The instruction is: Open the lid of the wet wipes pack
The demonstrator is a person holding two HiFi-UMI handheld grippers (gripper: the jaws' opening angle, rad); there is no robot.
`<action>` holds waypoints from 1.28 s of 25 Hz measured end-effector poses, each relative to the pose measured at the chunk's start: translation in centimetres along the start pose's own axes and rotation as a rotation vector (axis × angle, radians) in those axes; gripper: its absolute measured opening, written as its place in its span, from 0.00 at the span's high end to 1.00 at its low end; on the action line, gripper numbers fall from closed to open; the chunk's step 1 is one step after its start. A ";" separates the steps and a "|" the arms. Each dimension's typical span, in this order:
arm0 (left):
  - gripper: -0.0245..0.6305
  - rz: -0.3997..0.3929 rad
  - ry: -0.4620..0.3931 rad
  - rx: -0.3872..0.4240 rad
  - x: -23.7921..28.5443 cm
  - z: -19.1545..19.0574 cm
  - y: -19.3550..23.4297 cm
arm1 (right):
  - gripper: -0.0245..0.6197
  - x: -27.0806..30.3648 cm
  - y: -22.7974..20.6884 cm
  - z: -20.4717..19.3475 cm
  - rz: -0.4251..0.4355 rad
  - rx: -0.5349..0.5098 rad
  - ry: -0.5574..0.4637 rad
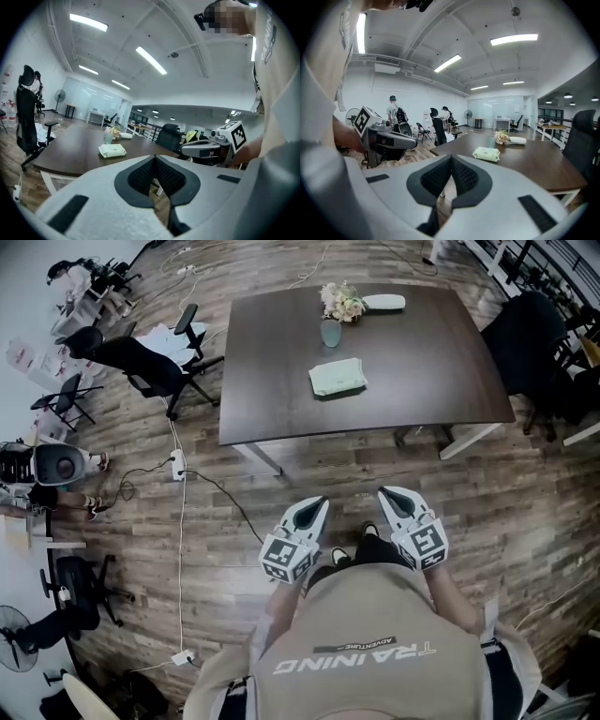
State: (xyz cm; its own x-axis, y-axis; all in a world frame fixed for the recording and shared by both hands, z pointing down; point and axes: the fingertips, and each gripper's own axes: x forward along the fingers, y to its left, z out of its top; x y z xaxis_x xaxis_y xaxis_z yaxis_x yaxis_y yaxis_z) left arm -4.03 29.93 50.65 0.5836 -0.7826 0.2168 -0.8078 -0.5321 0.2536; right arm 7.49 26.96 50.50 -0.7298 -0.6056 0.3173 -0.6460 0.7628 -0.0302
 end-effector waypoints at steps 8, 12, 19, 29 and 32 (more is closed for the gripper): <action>0.95 -0.014 0.021 0.020 4.5 1.7 1.1 | 0.94 1.6 -3.3 -0.7 0.006 0.025 0.003; 0.95 -0.030 0.037 0.033 7.0 3.6 1.8 | 0.94 3.3 -6.3 0.3 0.008 0.027 -0.014; 0.95 0.007 0.046 0.049 11.7 6.4 3.2 | 0.94 7.1 -10.6 1.2 0.072 0.038 -0.036; 0.95 0.080 0.085 0.003 13.2 4.8 5.1 | 0.94 9.4 -13.7 0.5 0.071 -0.023 -0.043; 0.95 0.073 0.089 0.006 13.9 5.0 5.9 | 0.94 9.9 -14.6 0.2 0.053 -0.038 -0.029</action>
State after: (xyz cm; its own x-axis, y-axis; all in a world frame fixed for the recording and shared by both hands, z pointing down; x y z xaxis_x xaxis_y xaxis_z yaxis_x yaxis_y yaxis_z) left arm -1.09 14.29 50.42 0.5282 -0.7875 0.3175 -0.8487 -0.4771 0.2283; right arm 9.64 9.72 53.87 -0.7692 -0.5702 0.2887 -0.5978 0.8016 -0.0096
